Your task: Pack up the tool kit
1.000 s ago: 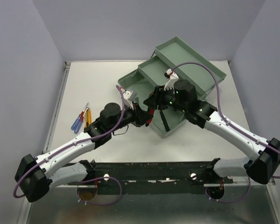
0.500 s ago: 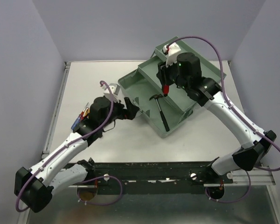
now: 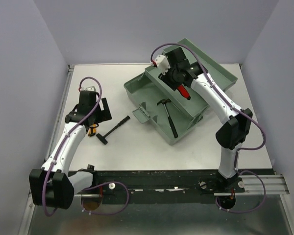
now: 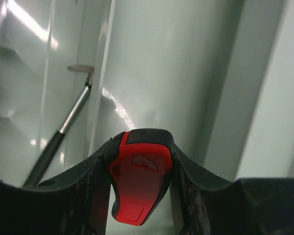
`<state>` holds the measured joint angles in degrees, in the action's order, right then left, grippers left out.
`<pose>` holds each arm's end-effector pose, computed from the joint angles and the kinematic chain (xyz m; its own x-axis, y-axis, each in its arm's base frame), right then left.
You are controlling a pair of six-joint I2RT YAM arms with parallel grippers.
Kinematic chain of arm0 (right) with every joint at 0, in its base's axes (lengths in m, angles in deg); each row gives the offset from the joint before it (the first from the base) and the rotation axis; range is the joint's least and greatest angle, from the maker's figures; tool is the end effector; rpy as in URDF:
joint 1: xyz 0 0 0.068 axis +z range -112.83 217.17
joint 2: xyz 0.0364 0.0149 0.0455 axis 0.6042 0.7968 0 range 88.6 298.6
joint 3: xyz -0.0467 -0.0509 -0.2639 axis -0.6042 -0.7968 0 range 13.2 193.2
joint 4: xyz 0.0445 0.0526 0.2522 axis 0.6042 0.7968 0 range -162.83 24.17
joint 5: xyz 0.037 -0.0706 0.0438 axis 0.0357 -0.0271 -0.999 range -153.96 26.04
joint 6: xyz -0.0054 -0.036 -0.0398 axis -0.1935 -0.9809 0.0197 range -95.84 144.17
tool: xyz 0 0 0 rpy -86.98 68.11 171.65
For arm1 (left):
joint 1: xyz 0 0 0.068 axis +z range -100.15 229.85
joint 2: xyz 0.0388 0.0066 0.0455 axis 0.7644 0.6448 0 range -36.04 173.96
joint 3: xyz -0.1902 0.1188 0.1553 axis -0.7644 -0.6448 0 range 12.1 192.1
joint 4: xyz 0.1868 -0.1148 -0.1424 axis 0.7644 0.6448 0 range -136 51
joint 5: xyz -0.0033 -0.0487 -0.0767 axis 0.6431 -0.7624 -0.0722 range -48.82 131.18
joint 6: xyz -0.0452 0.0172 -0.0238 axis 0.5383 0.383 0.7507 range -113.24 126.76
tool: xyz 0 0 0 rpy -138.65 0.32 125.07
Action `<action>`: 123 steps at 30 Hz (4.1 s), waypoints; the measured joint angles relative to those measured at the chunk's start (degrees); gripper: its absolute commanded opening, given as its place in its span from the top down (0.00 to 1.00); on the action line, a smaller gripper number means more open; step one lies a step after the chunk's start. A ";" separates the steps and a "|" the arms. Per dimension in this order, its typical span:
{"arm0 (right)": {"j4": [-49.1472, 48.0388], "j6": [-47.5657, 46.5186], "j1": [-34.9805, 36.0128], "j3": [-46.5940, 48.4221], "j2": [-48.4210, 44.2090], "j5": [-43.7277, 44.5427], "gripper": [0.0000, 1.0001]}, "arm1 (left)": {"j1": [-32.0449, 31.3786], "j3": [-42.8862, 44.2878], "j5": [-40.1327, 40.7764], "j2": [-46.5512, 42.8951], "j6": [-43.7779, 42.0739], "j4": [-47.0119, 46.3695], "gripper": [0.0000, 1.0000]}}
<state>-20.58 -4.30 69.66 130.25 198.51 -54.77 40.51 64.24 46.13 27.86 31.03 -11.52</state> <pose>0.3595 0.2222 0.3743 -0.3179 -0.7603 -0.5664 -0.6675 0.6038 -0.4359 0.2291 -0.0346 0.2804 -0.6919 -0.3012 -0.6561 -0.1992 0.9532 -0.2275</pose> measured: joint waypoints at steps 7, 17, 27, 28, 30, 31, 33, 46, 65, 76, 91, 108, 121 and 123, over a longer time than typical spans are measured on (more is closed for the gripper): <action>2.58 -1.01 -3.76 -2.10 3.34 -2.34 0.46 | 7.45 0.24 3.08 6.95 -5.27 4.35 0.03; -2.03 1.51 -6.25 -7.82 1.66 -9.40 0.18 | 8.17 1.77 2.93 20.00 -9.07 7.65 0.13; -9.18 3.91 -6.58 -15.61 -7.74 -16.68 0.16 | -0.90 1.62 -0.20 15.80 -14.08 4.63 0.16; -9.94 4.35 -6.58 -16.46 -9.25 -17.59 0.16 | -2.89 1.79 -0.74 15.74 -14.86 4.24 0.17; -12.15 5.09 -6.58 -18.56 -12.39 -19.37 0.16 | -5.46 2.62 -0.98 17.27 -16.39 4.20 0.23; -13.25 5.64 -6.58 -19.82 -14.08 -20.24 0.16 | -5.86 2.97 -0.96 18.12 -16.83 4.11 0.27; -14.95 6.54 -6.58 -22.18 -17.16 -21.94 0.16 | -6.05 4.68 -0.26 21.90 -17.53 4.68 0.33; -22.95 10.67 -6.58 -32.76 -30.58 -26.56 0.16 | -9.57 7.10 3.13 30.75 -18.97 6.95 0.52; -29.16 16.04 -6.58 -43.45 -46.97 -27.41 0.16 | -10.40 8.17 -0.37 28.79 -14.93 8.92 1.00; -29.46 19.28 -6.60 -49.29 -54.62 -26.08 0.16 | -12.46 7.17 -11.30 5.68 11.28 -4.92 1.00; -29.29 20.68 -6.58 -51.71 -57.86 -24.26 0.16 | -30.86 14.27 -8.04 21.70 39.65 -29.53 1.00; -28.98 21.05 -6.60 -52.57 -62.16 -23.65 0.16 | -34.25 14.29 -0.90 29.81 50.75 -35.30 0.67; -28.98 21.99 -6.58 -53.09 -62.38 -23.65 0.15 | -34.29 15.98 -0.94 31.69 46.45 -33.29 0.34; -28.98 22.03 -6.60 -53.09 -62.40 -23.65 0.16 | -34.29 16.87 -0.61 31.06 44.02 -32.30 0.24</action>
<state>-49.56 17.73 63.06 77.16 136.10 -78.42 6.21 81.12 45.51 58.92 75.05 -43.82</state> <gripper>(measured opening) 0.845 0.621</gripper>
